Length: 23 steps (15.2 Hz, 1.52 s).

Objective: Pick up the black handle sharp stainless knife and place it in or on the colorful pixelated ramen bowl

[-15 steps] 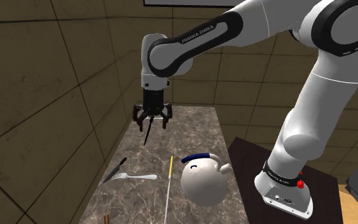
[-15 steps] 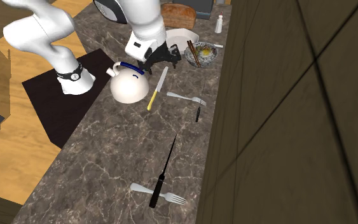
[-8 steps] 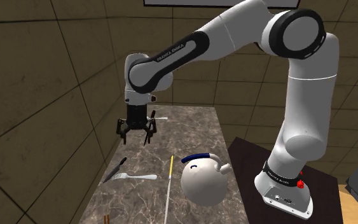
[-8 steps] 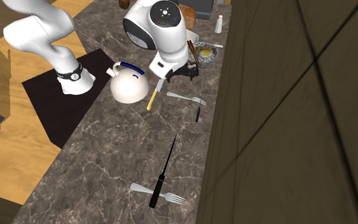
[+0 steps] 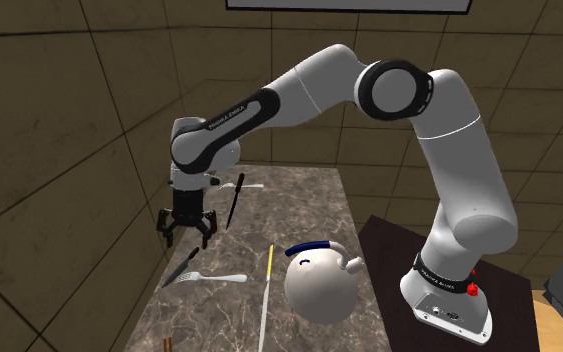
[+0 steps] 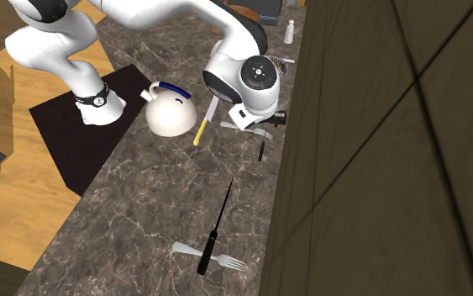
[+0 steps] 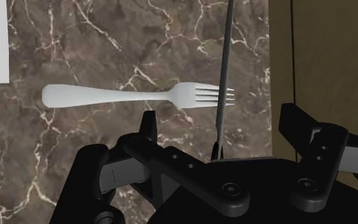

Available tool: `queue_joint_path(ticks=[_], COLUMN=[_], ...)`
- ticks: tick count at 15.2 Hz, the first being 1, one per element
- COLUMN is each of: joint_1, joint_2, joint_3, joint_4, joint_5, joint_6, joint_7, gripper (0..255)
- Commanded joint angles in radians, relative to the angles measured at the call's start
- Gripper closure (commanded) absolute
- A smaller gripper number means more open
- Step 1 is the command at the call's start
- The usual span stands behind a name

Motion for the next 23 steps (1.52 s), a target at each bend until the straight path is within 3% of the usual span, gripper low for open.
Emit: queue_joint_path(ticks=[1,9,17,18,23], joint_1=[0.018,0.046,0.046,0.046,0.046], joint_2=[0.072,0.124,0.124,0.124,0.124], joint_3=[-0.007,-0.006,-0.006,-0.006,-0.006], joint_4=[0.072,0.057,0.058,0.058,0.058], joint_5=[0.008,0.008,0.008,0.008,0.008], joint_6=[-0.001,0.072,0.072,0.072,0.072], joint_7=[0.048,0.048,0.048,0.048,0.048], gripper=[0,0,0,255,255])
